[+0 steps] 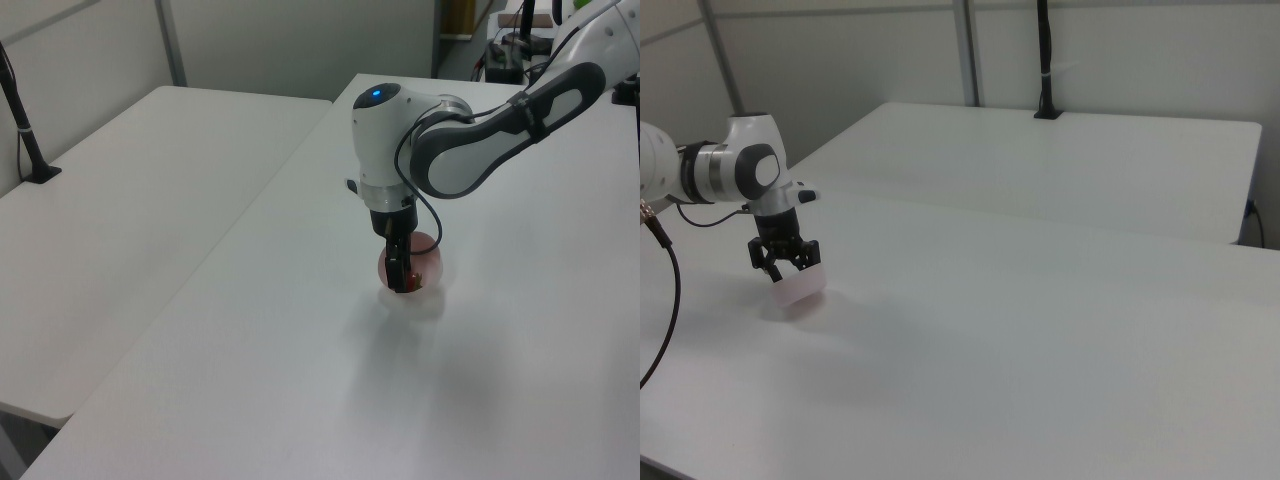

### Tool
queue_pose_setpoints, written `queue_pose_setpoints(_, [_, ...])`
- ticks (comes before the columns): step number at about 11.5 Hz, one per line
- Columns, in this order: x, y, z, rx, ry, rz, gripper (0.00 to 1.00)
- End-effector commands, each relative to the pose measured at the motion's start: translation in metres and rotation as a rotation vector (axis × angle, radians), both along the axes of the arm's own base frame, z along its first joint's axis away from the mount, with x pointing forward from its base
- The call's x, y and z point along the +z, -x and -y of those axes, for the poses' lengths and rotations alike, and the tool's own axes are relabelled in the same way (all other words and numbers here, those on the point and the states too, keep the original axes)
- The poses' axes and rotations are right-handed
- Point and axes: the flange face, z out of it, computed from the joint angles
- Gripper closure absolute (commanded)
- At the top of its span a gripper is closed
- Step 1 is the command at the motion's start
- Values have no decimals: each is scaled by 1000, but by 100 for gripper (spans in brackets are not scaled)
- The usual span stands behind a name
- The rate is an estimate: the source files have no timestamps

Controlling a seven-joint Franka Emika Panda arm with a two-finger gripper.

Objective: Pick up strawberry from bowl
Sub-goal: 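Lower the open gripper into the bowl around the red strawberry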

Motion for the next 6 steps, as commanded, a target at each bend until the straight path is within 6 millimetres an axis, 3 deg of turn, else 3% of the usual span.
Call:
queue_pose_setpoints(1, [-6, 0, 5, -5, 5, 15, 27])
queue_pose_setpoints(6, [2, -1, 5, -31, -4, 20, 28])
